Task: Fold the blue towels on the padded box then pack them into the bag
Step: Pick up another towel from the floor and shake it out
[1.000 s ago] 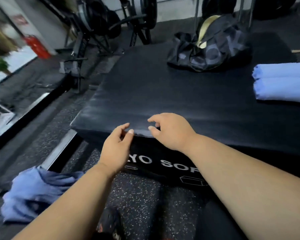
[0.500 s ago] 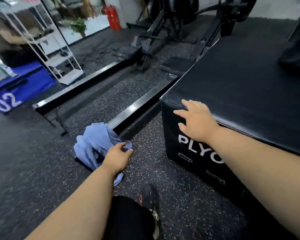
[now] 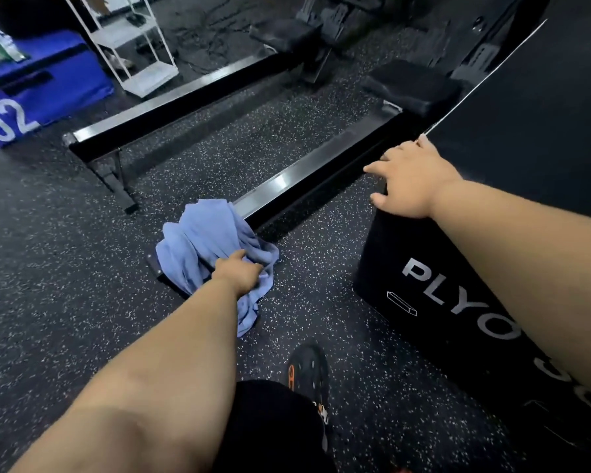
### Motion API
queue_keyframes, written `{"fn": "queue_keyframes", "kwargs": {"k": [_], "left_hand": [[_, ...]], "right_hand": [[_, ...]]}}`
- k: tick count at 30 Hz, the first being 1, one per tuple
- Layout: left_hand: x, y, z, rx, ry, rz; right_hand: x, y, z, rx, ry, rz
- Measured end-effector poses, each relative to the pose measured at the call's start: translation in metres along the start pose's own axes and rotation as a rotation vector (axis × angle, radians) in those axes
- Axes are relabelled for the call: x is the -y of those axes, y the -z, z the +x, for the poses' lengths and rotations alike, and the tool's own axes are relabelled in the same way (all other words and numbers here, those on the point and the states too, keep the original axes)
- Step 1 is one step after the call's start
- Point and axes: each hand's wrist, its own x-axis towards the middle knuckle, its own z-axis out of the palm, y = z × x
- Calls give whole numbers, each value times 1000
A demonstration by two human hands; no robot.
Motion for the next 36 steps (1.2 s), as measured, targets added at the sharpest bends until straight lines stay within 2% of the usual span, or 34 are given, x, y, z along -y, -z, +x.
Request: {"fn": "queue_keyframes", "kwargs": {"k": [7,12,17,21,27,32,36], "left_hand": [[2,-10,79,-45,22,-40],[20,-24,137,12,56,161],[19,-32,131,23,54,301],[29,-33,144,0,91,203],[24,-37,133,-170,111,82],[19,-30,125,-277,-14,43],[22,-27,123,-358,-54,-171]], "right_hand": [[-2,-17,7,-75,14,-58],[-2,-24,11,-117,16,-78],[-1,-26,12,-134,16,-84],[-1,-27,11,-152,11,-85],[0,-28,10,-173,9,-75],[0,-27,9,-178,3,-74],[0,-27,8,-175,1,-72]]}}
